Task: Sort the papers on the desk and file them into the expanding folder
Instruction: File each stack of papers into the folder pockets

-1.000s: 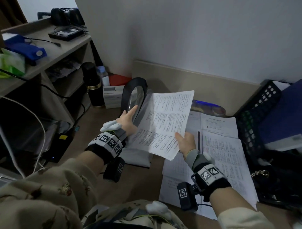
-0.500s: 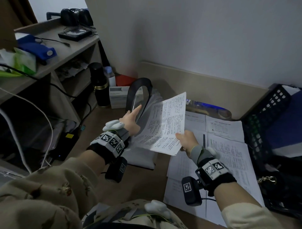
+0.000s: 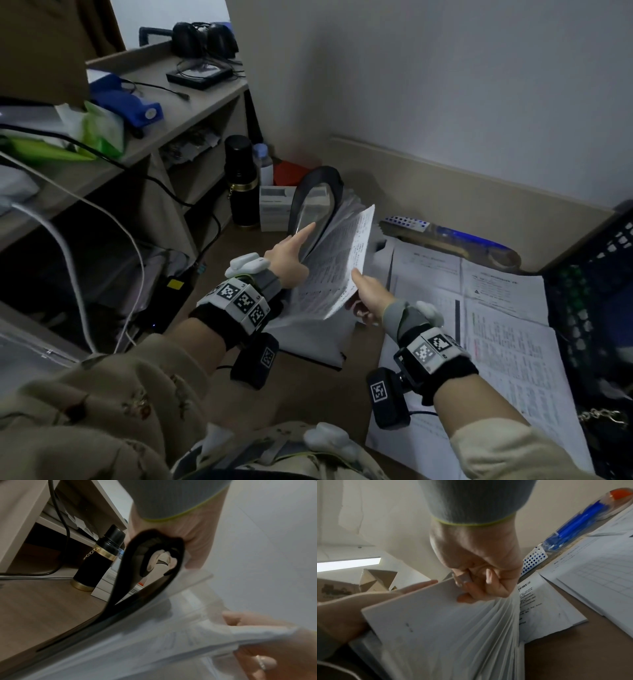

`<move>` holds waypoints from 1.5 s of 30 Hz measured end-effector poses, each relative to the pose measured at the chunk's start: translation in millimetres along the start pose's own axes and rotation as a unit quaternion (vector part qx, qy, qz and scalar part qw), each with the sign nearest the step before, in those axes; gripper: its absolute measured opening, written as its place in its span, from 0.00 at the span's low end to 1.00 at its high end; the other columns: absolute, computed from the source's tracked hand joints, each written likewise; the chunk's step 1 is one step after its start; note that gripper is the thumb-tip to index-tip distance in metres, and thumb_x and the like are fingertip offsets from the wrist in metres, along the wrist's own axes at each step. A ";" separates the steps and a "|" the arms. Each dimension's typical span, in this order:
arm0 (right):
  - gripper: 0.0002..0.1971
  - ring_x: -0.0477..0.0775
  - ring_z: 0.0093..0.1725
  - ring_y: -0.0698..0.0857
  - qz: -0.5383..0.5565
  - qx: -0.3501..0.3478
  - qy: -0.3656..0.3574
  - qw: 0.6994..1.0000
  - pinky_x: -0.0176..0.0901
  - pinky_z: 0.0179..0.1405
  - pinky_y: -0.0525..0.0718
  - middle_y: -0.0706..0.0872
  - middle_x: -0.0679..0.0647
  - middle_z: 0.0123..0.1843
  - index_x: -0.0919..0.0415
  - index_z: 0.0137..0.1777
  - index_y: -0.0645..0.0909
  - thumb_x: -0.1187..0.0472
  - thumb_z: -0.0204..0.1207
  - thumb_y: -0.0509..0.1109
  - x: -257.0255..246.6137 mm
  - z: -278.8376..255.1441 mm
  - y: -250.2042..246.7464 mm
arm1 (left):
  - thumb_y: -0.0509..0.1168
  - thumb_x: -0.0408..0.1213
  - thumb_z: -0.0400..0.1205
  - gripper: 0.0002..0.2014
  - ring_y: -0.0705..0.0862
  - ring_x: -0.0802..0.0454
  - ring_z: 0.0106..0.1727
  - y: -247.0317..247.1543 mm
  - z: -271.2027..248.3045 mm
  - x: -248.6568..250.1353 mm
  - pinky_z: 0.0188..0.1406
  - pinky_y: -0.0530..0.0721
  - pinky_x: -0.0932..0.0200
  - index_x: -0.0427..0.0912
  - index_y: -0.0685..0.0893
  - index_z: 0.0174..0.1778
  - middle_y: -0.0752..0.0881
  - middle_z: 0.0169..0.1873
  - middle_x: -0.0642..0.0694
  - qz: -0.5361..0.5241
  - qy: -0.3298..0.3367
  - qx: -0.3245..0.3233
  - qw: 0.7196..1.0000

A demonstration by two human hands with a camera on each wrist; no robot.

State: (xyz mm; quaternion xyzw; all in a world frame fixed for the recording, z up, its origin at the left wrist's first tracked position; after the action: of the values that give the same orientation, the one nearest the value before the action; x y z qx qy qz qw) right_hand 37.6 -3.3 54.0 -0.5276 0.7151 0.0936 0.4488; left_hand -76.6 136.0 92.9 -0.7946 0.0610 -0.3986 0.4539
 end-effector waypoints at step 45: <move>0.32 0.51 0.26 0.72 -0.107 -0.129 -0.095 0.981 0.36 0.17 0.69 0.82 0.64 0.46 0.55 0.82 0.57 0.51 0.81 0.64 -27.0 -6.7 72.0 | 0.69 0.51 0.80 0.38 0.71 0.46 0.77 -19.3 -3.7 -15.5 0.70 0.69 0.57 0.63 0.56 0.83 0.72 0.78 0.50 -0.067 0.034 0.065 0.995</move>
State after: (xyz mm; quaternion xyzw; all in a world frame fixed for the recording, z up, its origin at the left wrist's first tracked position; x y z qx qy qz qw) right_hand -25.3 41.4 53.4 -0.6432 0.5905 0.1864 0.4504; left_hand -94.6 151.9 99.8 -0.7513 -0.0026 -0.4582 0.4749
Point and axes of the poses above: each hand's wrist, its own z-axis towards the middle knuckle, its own y-axis out of the palm, x = y × z, the point moved 3 cm from there along z, towards the middle knuckle
